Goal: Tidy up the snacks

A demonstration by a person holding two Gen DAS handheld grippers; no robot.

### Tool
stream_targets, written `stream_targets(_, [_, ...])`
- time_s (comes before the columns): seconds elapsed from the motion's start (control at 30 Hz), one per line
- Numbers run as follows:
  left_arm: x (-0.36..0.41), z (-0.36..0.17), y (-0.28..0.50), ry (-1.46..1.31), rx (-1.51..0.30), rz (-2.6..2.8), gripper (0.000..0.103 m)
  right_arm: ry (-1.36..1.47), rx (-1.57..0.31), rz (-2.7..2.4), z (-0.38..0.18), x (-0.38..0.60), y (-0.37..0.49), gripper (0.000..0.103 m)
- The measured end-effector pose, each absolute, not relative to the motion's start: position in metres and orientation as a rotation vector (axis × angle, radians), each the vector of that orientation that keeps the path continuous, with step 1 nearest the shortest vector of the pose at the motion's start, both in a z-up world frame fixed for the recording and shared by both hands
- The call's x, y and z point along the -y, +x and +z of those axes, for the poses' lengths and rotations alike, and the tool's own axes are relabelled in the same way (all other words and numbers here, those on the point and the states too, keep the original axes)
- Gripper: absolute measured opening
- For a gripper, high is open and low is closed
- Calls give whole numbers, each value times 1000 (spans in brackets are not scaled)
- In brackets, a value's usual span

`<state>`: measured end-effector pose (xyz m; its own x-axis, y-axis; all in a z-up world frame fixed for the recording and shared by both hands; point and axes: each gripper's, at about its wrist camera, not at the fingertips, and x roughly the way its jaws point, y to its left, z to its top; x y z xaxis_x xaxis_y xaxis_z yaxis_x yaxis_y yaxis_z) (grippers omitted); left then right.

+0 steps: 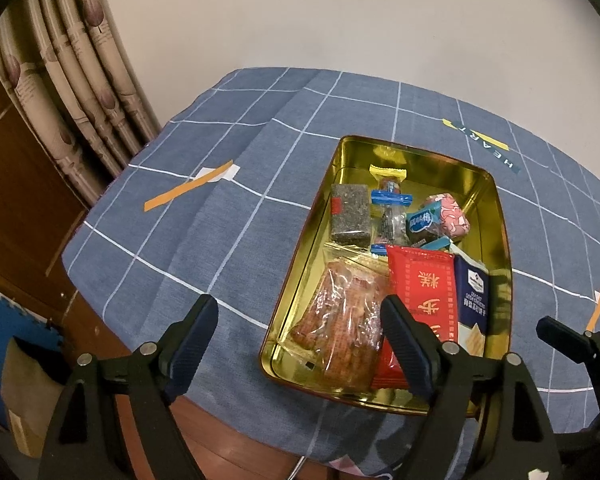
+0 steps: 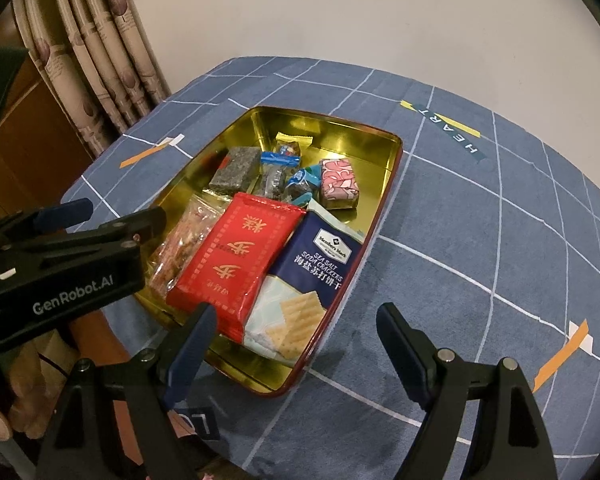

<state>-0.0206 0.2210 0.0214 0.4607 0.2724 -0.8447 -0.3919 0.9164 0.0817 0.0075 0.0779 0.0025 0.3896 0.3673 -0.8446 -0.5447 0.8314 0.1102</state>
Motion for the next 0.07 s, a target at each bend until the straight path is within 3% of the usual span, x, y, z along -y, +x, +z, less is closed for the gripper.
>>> stream_targets(0.07, [-221,22,-20,-133,-1014,406,82,-196,-1018,585,2,-78,8,84])
